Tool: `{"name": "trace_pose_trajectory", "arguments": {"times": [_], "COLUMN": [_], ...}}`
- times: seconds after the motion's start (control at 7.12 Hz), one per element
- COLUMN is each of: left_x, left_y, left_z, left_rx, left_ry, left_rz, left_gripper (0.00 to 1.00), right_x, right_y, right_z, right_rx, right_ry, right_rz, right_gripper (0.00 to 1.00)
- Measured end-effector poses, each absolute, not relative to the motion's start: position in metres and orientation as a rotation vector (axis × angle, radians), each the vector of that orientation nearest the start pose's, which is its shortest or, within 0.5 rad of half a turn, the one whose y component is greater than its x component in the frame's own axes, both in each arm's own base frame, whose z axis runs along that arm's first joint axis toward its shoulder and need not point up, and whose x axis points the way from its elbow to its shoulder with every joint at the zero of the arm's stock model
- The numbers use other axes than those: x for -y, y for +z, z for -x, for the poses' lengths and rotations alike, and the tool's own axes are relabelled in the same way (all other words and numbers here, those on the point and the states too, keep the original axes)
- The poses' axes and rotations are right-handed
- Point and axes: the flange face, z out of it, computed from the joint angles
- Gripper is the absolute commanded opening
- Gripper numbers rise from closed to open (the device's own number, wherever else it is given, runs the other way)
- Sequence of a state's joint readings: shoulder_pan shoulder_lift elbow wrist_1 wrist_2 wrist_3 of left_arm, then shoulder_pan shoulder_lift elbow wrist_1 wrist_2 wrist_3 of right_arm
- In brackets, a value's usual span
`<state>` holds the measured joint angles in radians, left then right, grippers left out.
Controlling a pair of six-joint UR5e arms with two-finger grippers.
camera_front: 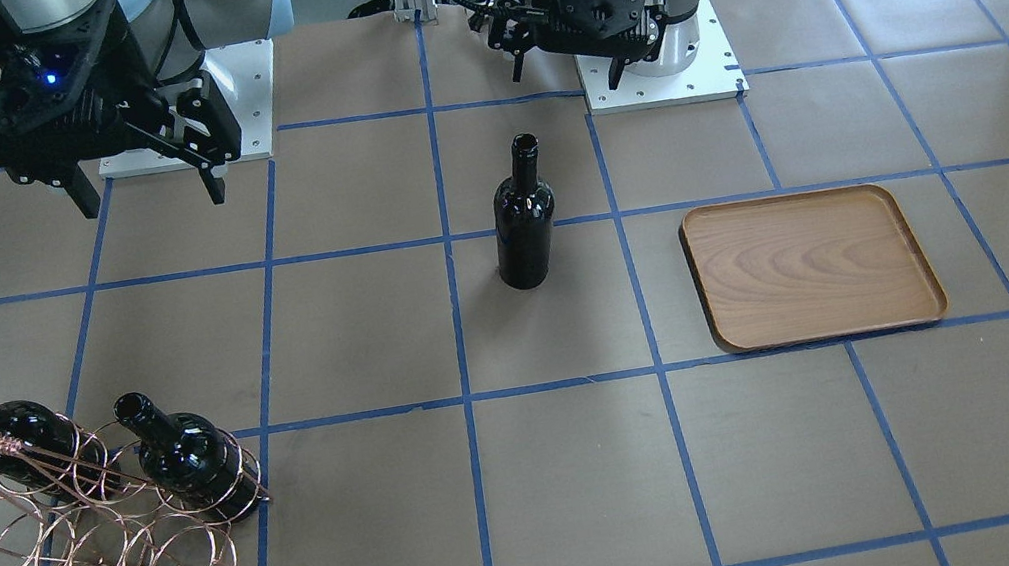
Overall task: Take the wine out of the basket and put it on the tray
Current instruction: 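Release the bottle and raise the right gripper while the left gripper approaches it, then lower the left gripper onto the bottle neck and close it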
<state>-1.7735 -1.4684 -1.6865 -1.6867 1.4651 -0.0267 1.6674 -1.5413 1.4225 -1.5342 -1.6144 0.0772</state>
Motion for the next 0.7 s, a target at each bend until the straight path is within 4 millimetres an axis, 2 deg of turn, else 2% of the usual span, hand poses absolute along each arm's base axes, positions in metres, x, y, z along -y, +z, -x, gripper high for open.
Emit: {"name": "trace_pose_trajectory", "arguments": {"times": [0.14,0.28,0.42,0.7], "left_x": [0.400,0.405,0.409,0.414], "left_y": [0.454,0.437,0.421,0.395], "left_z": [0.235,0.244,0.251,0.261], "left_rx": [-3.212,-3.210,-3.206,-3.192], "left_ry": [0.233,0.234,0.253,0.300], "left_rz": [-0.255,-0.253,-0.252,-0.269], "left_gripper": [1.00,0.93,0.91,0.91], "right_x": [0.496,0.496,0.495,0.493], "right_y": [0.540,0.537,0.536,0.535], "right_z": [-0.178,-0.178,-0.177,-0.174], "right_rx": [-3.164,-3.162,-3.165,-3.167], "right_ry": [-0.115,-0.097,-0.081,-0.064], "right_rz": [0.029,0.027,0.025,0.017], "right_gripper": [1.00,0.95,0.95,0.95]}}
